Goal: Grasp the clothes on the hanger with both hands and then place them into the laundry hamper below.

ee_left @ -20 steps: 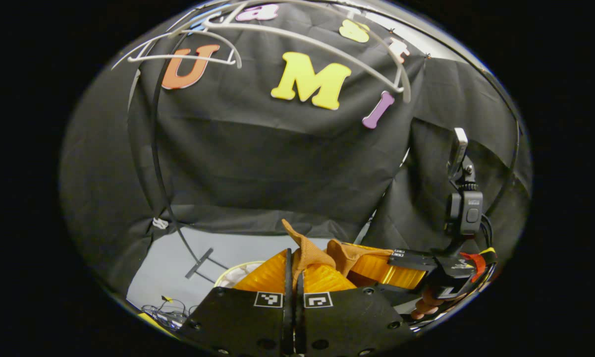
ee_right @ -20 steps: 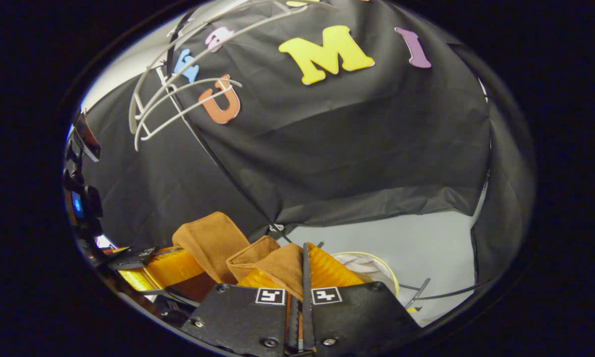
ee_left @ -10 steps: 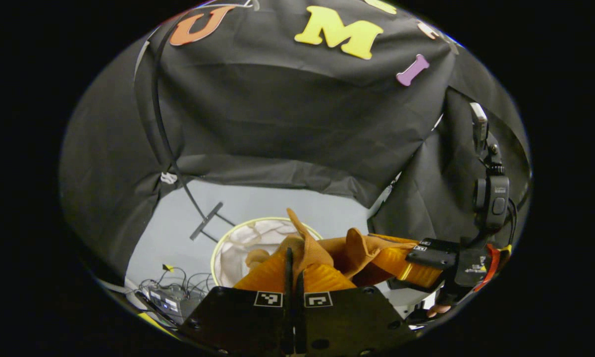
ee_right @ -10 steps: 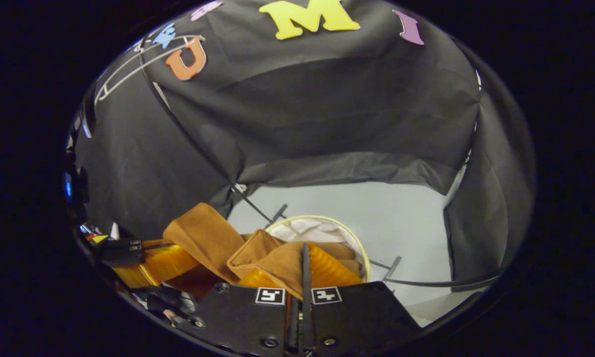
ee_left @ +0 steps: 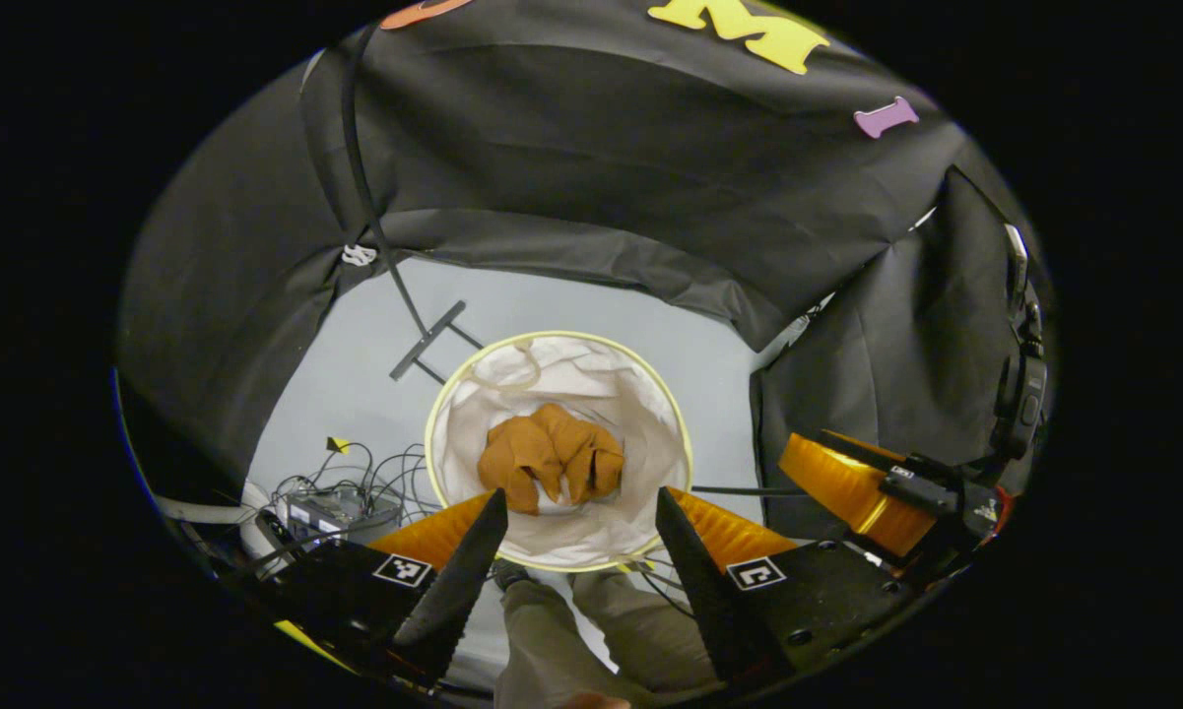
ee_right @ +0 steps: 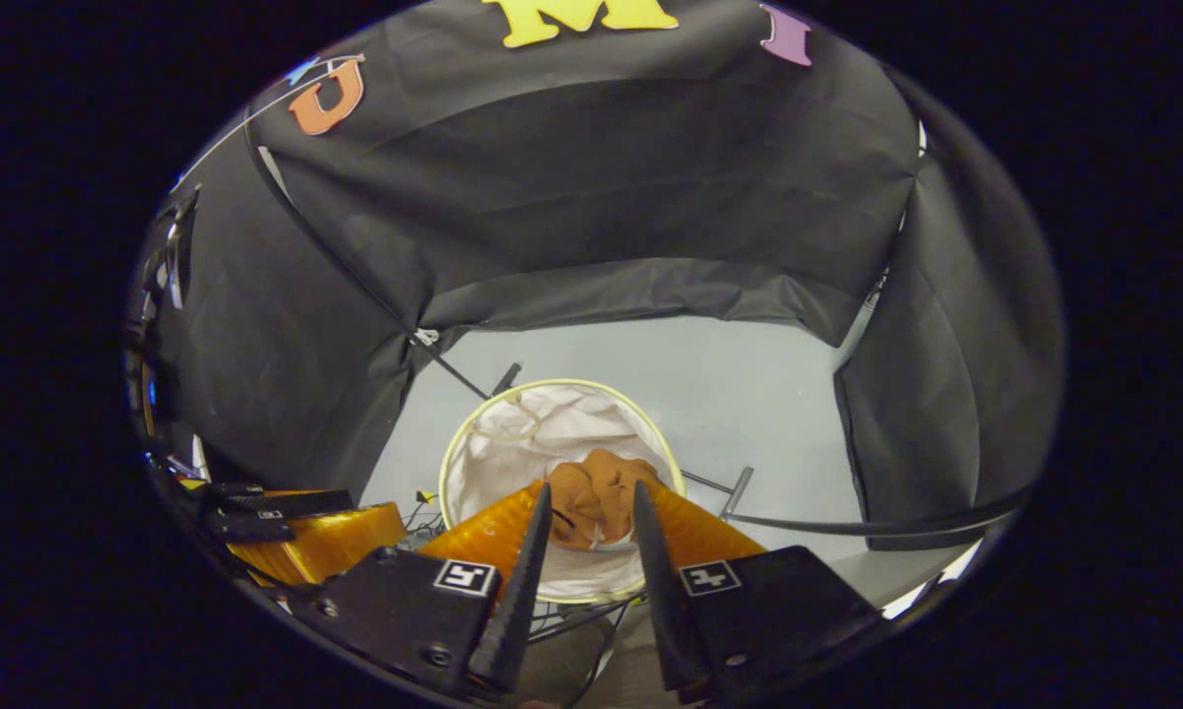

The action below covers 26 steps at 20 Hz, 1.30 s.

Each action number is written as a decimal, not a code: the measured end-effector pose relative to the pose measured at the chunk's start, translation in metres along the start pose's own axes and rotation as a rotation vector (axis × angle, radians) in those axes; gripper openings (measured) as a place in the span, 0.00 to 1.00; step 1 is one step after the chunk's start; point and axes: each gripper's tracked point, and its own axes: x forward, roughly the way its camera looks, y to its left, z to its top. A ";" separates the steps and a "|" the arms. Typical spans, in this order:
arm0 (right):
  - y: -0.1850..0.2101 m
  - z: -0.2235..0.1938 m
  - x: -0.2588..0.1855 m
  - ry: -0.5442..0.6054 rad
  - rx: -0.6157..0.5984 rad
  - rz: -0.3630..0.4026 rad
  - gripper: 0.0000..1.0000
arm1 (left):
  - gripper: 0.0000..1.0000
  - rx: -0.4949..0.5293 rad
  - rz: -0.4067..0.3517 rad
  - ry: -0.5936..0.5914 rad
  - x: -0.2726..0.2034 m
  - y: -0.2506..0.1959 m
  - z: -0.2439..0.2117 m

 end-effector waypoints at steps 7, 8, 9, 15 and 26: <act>-0.018 -0.029 -0.073 -0.117 0.026 -0.081 0.66 | 0.98 0.097 0.033 -0.057 -0.038 0.011 -0.018; -0.021 -0.035 -0.088 -0.146 0.015 -0.097 0.66 | 1.00 0.107 0.030 -0.072 -0.040 0.011 -0.018; -0.025 -0.038 -0.103 -0.185 -0.008 -0.110 0.66 | 0.97 0.117 0.028 -0.089 -0.043 0.013 -0.021; -0.041 -0.020 -0.204 -0.430 -0.075 -0.145 0.66 | 0.98 0.106 0.076 -0.183 -0.094 0.037 -0.036; -0.103 -0.023 -0.369 -0.784 -0.199 -0.069 0.90 | 0.97 0.039 0.097 -0.686 -0.276 -0.063 -0.024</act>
